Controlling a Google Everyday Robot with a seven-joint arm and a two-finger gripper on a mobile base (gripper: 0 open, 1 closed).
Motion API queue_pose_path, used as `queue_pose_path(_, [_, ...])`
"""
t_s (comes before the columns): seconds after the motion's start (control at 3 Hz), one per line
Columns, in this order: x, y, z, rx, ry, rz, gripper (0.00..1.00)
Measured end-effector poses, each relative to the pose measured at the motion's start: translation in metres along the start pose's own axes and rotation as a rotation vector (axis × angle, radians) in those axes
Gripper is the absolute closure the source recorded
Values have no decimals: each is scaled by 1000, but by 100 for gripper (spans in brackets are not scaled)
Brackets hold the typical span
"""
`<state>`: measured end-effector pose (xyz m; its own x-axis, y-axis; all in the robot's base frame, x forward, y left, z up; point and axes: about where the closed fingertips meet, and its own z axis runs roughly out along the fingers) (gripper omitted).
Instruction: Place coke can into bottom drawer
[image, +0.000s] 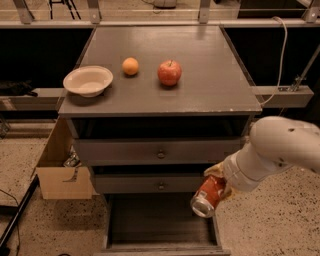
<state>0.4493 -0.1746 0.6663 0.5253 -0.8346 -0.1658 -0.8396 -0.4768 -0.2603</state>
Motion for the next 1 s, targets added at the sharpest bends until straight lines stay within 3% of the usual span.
queue_pose_path(0.33, [-19,17,48,-46,-71,36,100])
queue_pose_path(1.0, [-8,19,154,-180,-101,84,100])
